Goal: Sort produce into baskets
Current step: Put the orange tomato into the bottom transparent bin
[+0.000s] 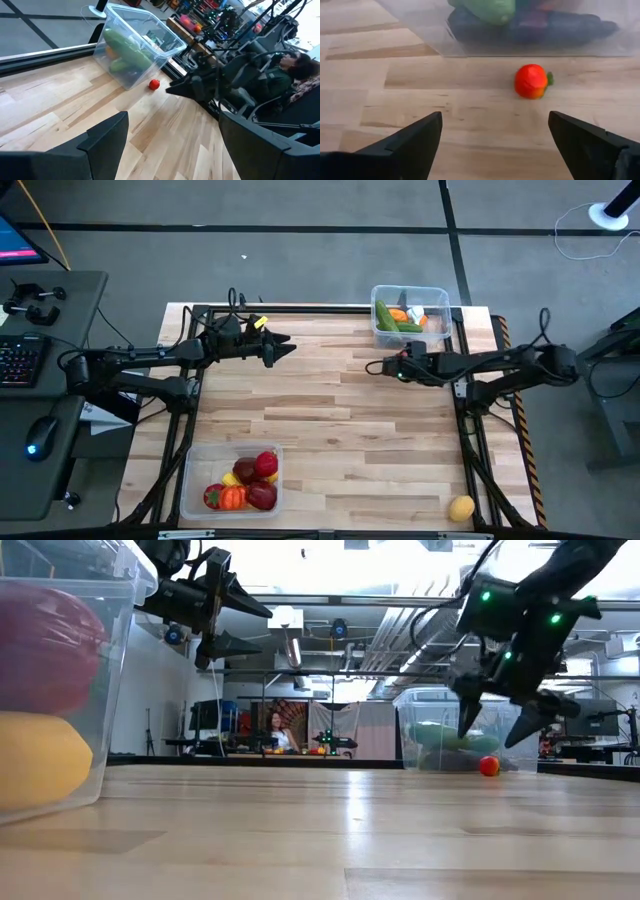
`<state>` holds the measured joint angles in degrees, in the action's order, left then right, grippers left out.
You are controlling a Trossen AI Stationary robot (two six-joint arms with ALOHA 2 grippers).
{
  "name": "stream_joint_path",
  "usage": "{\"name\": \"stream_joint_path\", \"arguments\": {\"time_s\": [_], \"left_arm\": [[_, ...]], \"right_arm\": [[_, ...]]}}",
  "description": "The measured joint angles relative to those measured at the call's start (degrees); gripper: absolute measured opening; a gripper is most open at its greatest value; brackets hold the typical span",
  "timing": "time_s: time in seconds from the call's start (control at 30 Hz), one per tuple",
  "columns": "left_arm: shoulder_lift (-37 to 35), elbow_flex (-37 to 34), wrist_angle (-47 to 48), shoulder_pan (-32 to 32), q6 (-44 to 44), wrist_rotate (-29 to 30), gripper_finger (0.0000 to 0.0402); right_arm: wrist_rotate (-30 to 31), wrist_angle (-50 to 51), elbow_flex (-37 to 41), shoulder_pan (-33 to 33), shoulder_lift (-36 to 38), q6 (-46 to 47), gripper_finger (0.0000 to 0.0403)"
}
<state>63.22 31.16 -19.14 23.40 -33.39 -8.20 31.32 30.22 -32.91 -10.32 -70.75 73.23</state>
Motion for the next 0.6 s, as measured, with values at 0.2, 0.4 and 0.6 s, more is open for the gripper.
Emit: {"name": "stream_joint_path", "arguments": {"time_s": [0.2, 0.4, 0.6], "left_arm": [[0.0, 0.0, 0.0, 0.0, -0.5, 0.0, 0.0301], [0.0, 0.0, 0.0, 0.0, -0.8, 0.0, 0.03], [0.0, 0.0, 0.0, 0.0, -0.9, 0.0, 0.0301]], "right_arm": [[1.3, -0.8, 0.0, -2.2, -6.8, 1.8, 0.036], [4.2, -2.6, 0.0, -3.9, -12.5, 1.8, 0.036], [9.1, -5.7, 0.0, -5.6, -16.4, 1.8, 0.036]]}}
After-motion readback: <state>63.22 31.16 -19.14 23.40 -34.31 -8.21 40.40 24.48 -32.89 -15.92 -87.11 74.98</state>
